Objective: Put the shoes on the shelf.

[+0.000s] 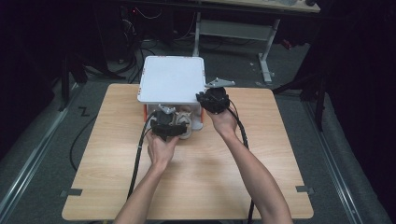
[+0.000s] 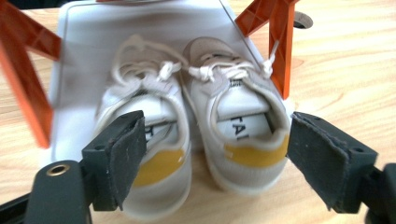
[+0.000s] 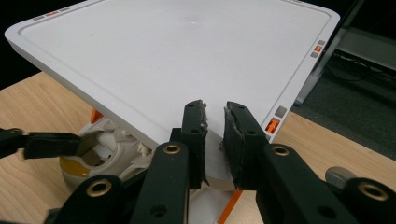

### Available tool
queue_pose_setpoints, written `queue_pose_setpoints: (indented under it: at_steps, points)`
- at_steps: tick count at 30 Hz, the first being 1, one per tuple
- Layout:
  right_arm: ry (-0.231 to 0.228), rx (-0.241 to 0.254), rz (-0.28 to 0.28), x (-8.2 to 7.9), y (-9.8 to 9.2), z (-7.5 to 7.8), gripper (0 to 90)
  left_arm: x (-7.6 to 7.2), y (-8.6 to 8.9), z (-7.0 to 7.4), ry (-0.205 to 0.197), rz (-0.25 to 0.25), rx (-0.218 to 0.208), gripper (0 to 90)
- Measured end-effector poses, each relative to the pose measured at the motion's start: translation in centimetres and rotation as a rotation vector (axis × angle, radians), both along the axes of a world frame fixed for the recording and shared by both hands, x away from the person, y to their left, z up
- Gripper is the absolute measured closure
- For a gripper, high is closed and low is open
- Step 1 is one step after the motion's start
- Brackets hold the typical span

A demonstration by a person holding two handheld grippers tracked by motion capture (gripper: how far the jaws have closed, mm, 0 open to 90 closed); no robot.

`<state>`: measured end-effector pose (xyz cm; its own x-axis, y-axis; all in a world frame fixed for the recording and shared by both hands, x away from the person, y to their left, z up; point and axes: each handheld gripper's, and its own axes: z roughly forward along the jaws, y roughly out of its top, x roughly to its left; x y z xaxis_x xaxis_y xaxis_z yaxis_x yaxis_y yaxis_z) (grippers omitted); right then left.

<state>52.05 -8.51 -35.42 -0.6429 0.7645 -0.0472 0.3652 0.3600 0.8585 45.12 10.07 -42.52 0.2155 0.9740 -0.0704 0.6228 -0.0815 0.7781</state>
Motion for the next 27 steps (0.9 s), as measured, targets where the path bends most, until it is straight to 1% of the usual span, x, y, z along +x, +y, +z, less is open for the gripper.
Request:
queue_pose_setpoints:
  at_steps: [3, 4, 5, 6, 7, 9, 10, 12, 13, 17, 19, 20, 22, 25, 27]
  points:
    - [0.000, 0.001, 0.003, 0.0, 0.0, 0.0, 78.1, -1.2, 0.4, 0.4, 0.003, 0.001, 0.021, 15.6]
    - [0.001, 0.000, 0.001, 0.0, 0.0, 0.0, 78.1, -1.6, 0.5, 0.6, -0.003, 0.006, 0.035, 15.4]
    - [-0.002, -0.002, 0.002, 0.0, 0.0, 0.0, 78.1, -2.0, 0.5, 0.6, -0.007, 0.017, 0.040, 15.5]
    - [-0.004, -0.003, 0.002, 0.0, 0.0, 0.0, 78.1, -2.3, 0.7, 0.7, -0.004, 0.014, 0.041, 15.4]
    - [-0.004, -0.002, 0.002, 0.0, 0.0, 0.0, 78.1, -2.6, 0.8, 0.6, 0.003, 0.018, 0.034, 15.2]
    - [-0.002, -0.001, 0.002, 0.0, 0.0, 0.0, 78.0, -2.9, 1.0, 0.2, 0.032, 0.020, 0.023, 13.6]
    - [-0.002, -0.001, 0.002, 0.0, 0.0, 0.0, 78.0, -2.9, 1.0, -0.2, 0.049, 0.021, 0.025, 12.8]
    - [-0.003, 0.002, 0.003, 0.0, 0.0, 0.0, 77.9, -2.9, 0.9, -1.0, 0.086, 0.023, 0.037, 11.3]
    - [-0.004, 0.001, 0.002, 0.0, 0.0, 0.0, 77.9, -2.8, 0.8, -1.4, 0.104, 0.024, 0.032, 11.0]
    - [-0.005, 0.000, -0.001, 0.0, 0.0, 0.0, 77.7, -1.9, 0.6, -2.7, 0.147, 0.050, 0.025, 12.3]
    - [-0.005, 0.001, 0.001, 0.0, 0.0, 0.0, 77.6, -1.7, 0.4, -3.1, 0.145, 0.059, 0.033, 13.1]
    - [-0.004, 0.001, 0.000, 0.0, 0.0, 0.0, 77.5, -1.5, 0.3, -3.2, 0.147, 0.061, 0.029, 14.0]
    - [-0.004, 0.001, 0.000, 0.0, 0.0, 0.0, 77.5, -1.1, 0.2, -3.4, 0.165, 0.065, 0.016, 14.5]
    - [-0.003, -0.001, 0.001, 0.0, 0.0, 0.0, 77.5, -0.8, -0.3, -3.4, 0.177, 0.080, 0.048, 12.4]
    - [-0.003, -0.002, 0.002, 0.0, 0.0, 0.0, 77.5, -0.7, -0.4, -3.4, 0.176, 0.085, 0.046, 12.3]
